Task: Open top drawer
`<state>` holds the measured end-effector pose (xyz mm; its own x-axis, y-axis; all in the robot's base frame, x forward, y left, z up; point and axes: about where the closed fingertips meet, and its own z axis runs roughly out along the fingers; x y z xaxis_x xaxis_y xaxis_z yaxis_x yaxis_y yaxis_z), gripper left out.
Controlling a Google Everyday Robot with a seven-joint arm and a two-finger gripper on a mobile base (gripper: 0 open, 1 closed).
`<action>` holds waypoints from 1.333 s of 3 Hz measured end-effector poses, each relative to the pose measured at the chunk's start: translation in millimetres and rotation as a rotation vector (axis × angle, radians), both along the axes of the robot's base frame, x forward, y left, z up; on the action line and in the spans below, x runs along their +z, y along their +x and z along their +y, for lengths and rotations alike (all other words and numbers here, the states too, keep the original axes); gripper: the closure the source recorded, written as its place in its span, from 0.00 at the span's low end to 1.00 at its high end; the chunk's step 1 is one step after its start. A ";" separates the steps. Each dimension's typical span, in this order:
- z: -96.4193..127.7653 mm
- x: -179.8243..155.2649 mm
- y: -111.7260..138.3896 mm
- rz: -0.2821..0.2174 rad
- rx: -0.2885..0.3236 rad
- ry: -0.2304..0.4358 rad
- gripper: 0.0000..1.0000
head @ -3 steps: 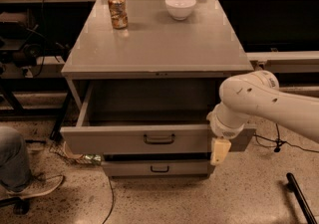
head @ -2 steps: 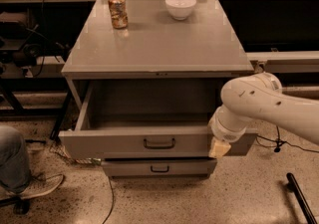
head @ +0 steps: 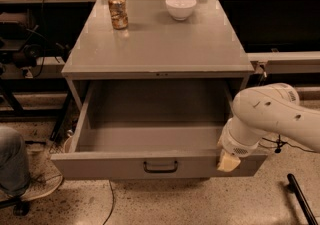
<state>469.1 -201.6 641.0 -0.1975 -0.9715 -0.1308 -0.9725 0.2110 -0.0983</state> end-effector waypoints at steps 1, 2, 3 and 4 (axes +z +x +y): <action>0.0 0.0 -0.3 0.000 0.000 0.000 1.00; -0.2 0.4 -0.8 0.000 0.000 -0.001 0.82; -0.4 1.0 -1.6 -0.001 0.001 -0.003 0.51; -0.5 1.4 -2.0 -0.001 0.001 -0.003 0.28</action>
Offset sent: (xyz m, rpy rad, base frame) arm -0.0003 0.0000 0.0000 0.0000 0.0000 0.0000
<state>467.2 -202.1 642.4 -0.1963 -0.9722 -0.1277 -0.9726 0.2096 -0.1005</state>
